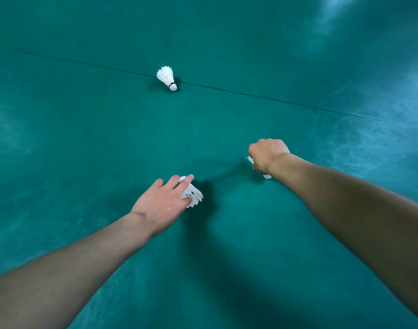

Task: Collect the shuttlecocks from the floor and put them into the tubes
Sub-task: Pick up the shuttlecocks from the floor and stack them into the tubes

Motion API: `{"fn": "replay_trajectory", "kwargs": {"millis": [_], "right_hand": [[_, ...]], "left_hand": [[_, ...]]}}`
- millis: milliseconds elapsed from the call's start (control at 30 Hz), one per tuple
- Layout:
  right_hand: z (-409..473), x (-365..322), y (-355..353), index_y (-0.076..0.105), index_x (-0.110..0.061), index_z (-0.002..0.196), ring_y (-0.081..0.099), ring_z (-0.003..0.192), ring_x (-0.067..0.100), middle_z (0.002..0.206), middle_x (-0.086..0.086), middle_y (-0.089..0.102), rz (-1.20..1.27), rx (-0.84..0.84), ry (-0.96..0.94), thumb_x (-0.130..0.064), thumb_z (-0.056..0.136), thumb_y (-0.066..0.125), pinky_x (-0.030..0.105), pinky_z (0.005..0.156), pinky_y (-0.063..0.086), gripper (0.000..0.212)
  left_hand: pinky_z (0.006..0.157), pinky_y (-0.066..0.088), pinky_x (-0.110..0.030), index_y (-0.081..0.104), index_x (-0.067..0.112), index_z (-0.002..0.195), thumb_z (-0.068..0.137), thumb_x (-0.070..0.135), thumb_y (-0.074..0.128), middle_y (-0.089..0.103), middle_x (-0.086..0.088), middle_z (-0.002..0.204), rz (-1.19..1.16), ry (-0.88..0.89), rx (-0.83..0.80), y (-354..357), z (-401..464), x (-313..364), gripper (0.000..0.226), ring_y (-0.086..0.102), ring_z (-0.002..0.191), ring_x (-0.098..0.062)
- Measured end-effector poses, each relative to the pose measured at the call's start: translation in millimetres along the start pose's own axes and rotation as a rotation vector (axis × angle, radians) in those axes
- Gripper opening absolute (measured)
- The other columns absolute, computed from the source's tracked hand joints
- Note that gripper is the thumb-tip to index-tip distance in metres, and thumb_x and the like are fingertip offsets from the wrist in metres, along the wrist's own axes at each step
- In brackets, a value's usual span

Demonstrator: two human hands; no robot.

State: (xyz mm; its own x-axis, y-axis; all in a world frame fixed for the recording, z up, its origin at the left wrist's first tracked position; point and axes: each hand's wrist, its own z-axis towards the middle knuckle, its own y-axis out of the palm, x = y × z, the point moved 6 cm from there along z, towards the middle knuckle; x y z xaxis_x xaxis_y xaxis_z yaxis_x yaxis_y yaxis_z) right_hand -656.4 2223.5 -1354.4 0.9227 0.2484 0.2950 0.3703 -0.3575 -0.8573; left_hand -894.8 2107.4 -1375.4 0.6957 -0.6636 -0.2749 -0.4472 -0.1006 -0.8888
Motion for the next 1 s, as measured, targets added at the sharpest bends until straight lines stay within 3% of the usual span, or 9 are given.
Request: {"fn": "replay_trajectory", "kwargs": {"millis": [100, 267, 367, 467, 533, 633, 733, 867, 1000], "right_hand": [[-10, 6, 3, 0.042, -0.014, 0.071, 0.051, 0.074, 0.029, 0.087, 0.007, 0.057, 0.042, -0.003, 0.023, -0.007, 0.087, 0.059, 0.035, 0.066, 0.041, 0.024], [-32, 18, 7, 0.055, -0.014, 0.086, 0.054, 0.078, 0.032, 0.088, 0.006, 0.057, 0.145, 0.021, 0.015, -0.013, 0.087, 0.059, 0.034, 0.066, 0.042, 0.004], [-56, 31, -6, 0.055, -0.019, 0.095, 0.055, 0.081, 0.033, 0.093, 0.007, 0.063, 0.407, 0.115, 0.028, -0.018, 0.092, 0.056, 0.033, 0.068, 0.042, 0.003], [-99, 56, -49, 0.044, -0.024, 0.089, 0.048, 0.069, 0.029, 0.072, -0.005, 0.047, 0.536, 0.191, -0.001, -0.022, 0.096, 0.056, 0.033, 0.06, 0.034, 0.013], [-138, 82, -96, 0.043, -0.027, 0.087, 0.045, 0.058, 0.019, 0.065, -0.013, 0.041, 0.641, 0.255, 0.015, -0.027, 0.098, 0.057, 0.03, 0.051, 0.026, 0.017], [-214, 128, -175, 0.045, -0.028, 0.087, 0.042, 0.055, 0.005, 0.059, -0.02, 0.042, 0.786, 0.294, 0.055, -0.029, 0.1, 0.058, 0.026, 0.048, 0.023, 0.018], [-296, 174, -262, 0.044, -0.029, 0.088, 0.047, 0.056, 0.017, 0.059, -0.015, 0.047, 0.852, 0.259, 0.059, -0.034, 0.1, 0.058, 0.031, 0.05, 0.028, 0.019], [-420, 253, -418, 0.043, -0.031, 0.086, 0.046, 0.066, 0.027, 0.073, -0.003, 0.064, 0.879, 0.206, 0.074, -0.035, 0.099, 0.061, 0.034, 0.061, 0.036, 0.022], [-550, 352, -545, 0.048, -0.018, 0.081, 0.057, 0.056, 0.022, 0.064, 0.003, 0.063, 1.264, 0.396, 0.444, -0.032, 0.093, 0.07, 0.034, 0.054, 0.039, 0.029]], "left_hand": [[0.089, 0.043, -0.041, 0.041, 0.022, 0.143, 0.082, 0.0, 0.056, 0.013, -0.015, 0.162, 0.053, -0.071, -0.048, -1, 9, -11, 0.067, 0.037, 0.129, -0.033], [0.086, 0.047, -0.038, 0.053, 0.019, 0.128, 0.085, -0.001, 0.055, 0.045, -0.005, 0.128, 0.079, -0.122, -0.042, -19, 28, -28, 0.047, 0.047, 0.115, -0.027], [0.088, 0.046, -0.035, 0.055, 0.026, 0.127, 0.089, 0.003, 0.054, 0.046, 0.001, 0.125, 0.009, -0.169, 0.001, -46, 28, -36, 0.045, 0.046, 0.115, -0.023], [0.084, 0.051, -0.039, 0.057, 0.023, 0.119, 0.086, 0.0, 0.053, 0.026, 0.0, 0.141, -0.113, -0.144, 0.059, -96, 7, -37, 0.041, 0.042, 0.116, -0.024], [0.064, 0.053, -0.04, 0.058, 0.017, 0.11, 0.084, 0.0, 0.056, 0.021, 0.0, 0.144, -0.217, -0.136, 0.122, -160, -14, -45, 0.031, 0.048, 0.107, -0.026], [0.043, 0.046, -0.038, 0.058, 0.019, 0.106, 0.088, 0.01, 0.065, 0.043, 0.004, 0.13, -0.247, 0.024, 0.216, -289, -45, -50, 0.021, 0.06, 0.071, -0.027], [0.039, 0.038, -0.035, 0.06, 0.025, 0.11, 0.095, 0.017, 0.062, 0.057, 0.007, 0.116, -0.209, 0.201, 0.289, -441, -76, -57, 0.017, 0.055, 0.051, -0.03], [0.045, 0.045, -0.039, 0.059, 0.02, 0.106, 0.099, 0.021, 0.052, 0.06, 0.008, 0.122, -0.24, 0.362, 0.342, -669, -131, -66, 0.01, 0.06, 0.061, -0.031], [0.041, 0.043, -0.038, 0.054, 0.019, 0.094, 0.083, 0.012, 0.071, 0.061, 0.005, 0.097, -0.333, 0.509, 0.453, -874, -201, -64, 0.022, 0.051, 0.052, -0.034]]}}
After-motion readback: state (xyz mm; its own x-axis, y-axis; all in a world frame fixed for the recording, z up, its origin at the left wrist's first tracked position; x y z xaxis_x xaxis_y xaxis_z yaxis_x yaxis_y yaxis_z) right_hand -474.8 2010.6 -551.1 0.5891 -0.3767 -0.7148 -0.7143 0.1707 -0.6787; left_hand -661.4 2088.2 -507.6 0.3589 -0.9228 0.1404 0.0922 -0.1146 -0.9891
